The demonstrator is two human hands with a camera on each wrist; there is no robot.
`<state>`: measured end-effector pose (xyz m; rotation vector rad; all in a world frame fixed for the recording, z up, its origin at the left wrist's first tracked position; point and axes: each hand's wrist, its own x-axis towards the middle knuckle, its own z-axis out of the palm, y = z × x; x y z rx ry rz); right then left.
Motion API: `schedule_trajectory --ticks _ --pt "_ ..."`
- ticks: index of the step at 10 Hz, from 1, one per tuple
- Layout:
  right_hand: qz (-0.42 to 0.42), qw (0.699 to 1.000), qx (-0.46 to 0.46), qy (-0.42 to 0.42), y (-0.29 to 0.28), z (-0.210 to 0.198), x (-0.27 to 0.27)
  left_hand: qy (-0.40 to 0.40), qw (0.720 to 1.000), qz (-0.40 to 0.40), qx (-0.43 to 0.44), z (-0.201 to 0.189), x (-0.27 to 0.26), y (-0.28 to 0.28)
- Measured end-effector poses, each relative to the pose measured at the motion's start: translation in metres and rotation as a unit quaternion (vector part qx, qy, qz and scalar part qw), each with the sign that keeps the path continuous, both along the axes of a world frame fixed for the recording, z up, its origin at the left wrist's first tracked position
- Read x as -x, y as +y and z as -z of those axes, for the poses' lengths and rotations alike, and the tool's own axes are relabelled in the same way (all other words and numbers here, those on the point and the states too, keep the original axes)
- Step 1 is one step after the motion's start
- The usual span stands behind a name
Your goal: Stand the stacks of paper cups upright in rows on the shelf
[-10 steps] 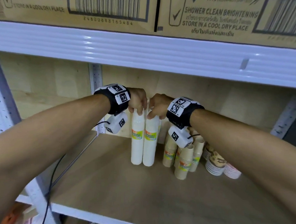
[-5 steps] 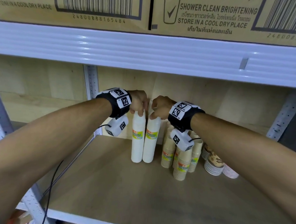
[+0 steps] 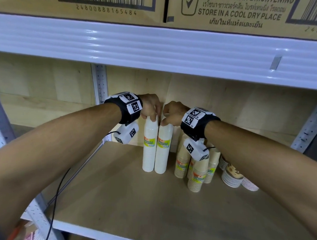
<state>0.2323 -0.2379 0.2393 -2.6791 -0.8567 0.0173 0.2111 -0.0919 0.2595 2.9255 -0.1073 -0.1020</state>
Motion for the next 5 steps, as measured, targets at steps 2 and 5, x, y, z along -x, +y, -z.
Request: schedule_trajectory --ticks 2,5 --pt "0.006 1.0 -0.008 -0.03 -0.001 -0.008 0.007 -0.014 1.0 -0.006 0.0 -0.01 0.005 0.001" --pt "-0.001 0.995 -0.042 -0.085 -0.023 -0.019 0.05 -0.109 0.994 0.018 -0.01 -0.026 0.06 -0.009"
